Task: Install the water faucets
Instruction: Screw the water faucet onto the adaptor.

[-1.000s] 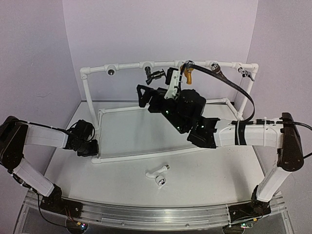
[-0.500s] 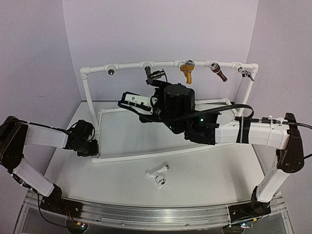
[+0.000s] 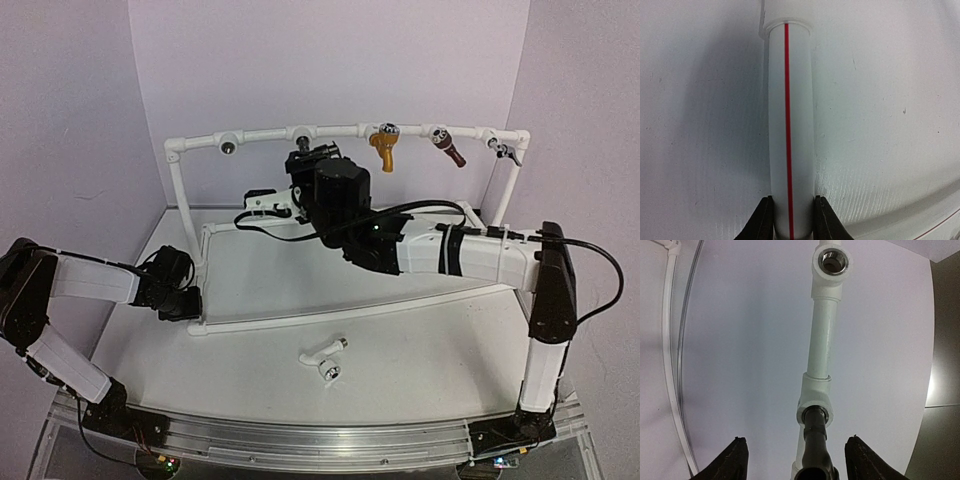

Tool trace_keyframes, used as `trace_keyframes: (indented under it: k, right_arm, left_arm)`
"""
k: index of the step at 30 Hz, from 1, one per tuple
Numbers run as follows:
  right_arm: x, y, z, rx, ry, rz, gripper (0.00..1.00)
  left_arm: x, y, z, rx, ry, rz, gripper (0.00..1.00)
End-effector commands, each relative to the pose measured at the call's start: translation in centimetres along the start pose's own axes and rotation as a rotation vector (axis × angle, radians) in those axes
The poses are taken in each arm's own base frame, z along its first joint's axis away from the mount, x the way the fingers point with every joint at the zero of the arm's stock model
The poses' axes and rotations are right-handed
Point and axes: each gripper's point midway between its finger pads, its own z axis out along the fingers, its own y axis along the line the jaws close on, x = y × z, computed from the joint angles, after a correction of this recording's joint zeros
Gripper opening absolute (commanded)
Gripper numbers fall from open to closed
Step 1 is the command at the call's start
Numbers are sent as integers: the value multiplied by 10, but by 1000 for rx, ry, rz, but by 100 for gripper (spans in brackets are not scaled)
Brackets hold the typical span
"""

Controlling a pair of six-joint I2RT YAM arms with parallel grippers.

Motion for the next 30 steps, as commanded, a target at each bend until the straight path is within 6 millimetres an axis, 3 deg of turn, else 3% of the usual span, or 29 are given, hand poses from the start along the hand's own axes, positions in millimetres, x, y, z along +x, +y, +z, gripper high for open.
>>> trace_keyframes:
  k: [1,11,24,27,30]
  right_arm:
    - [17,-27,16,76,74,-22,66]
    - [32,-24,32,78,119,-52,59]
    - [44,-15,47,127,214,75,28]
    - [45,-15,49,141,225,166,24]
    - [47,-16,51,157,239,276,13]
  left_arm:
    - [13,-56,-6,254,49,77,0]
    - [12,-57,-5,254,50,78,0]
    - [13,-57,-5,254,53,79,0]
    - [12,-57,-6,254,50,77,0]
    - [12,-57,-5,254,50,77,0]
